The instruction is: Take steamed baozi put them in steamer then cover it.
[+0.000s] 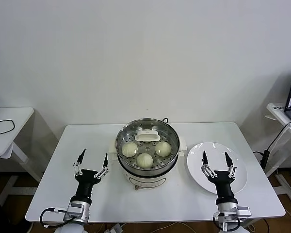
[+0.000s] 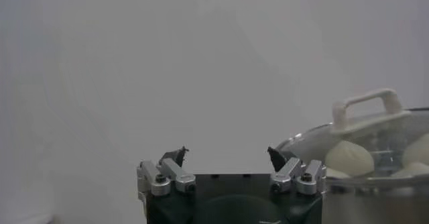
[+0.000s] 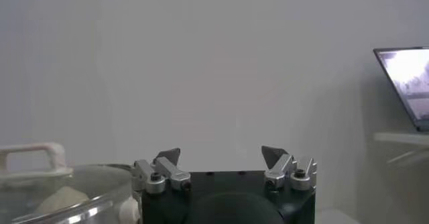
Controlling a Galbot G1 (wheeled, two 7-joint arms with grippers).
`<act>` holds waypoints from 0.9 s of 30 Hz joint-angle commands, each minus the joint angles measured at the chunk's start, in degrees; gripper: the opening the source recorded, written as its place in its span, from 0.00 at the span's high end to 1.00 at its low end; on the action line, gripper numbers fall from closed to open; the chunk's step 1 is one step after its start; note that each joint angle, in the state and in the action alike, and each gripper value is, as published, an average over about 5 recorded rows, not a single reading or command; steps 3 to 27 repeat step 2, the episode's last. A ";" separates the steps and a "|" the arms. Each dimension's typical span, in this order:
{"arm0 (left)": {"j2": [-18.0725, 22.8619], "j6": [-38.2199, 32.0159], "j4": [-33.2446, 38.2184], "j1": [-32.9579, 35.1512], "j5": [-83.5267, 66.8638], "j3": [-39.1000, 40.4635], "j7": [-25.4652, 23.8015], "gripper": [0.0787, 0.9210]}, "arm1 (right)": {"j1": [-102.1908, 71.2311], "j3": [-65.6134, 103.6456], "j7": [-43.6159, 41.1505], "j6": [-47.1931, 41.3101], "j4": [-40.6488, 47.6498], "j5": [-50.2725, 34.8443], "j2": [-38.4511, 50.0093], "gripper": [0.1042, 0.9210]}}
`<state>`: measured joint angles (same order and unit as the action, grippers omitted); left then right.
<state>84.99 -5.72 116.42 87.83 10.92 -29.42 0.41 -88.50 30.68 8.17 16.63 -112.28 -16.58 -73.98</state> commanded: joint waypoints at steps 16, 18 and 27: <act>0.05 -0.63 -0.74 0.57 -0.51 0.15 -0.63 0.12 | -0.53 0.44 0.04 -0.23 -0.36 0.41 -0.02 0.12; 0.05 -0.63 -0.74 0.57 -0.51 0.15 -0.63 0.12 | -0.53 0.44 0.04 -0.23 -0.36 0.41 -0.02 0.12; 0.05 -0.63 -0.74 0.57 -0.51 0.15 -0.63 0.12 | -0.53 0.44 0.04 -0.23 -0.36 0.41 -0.02 0.12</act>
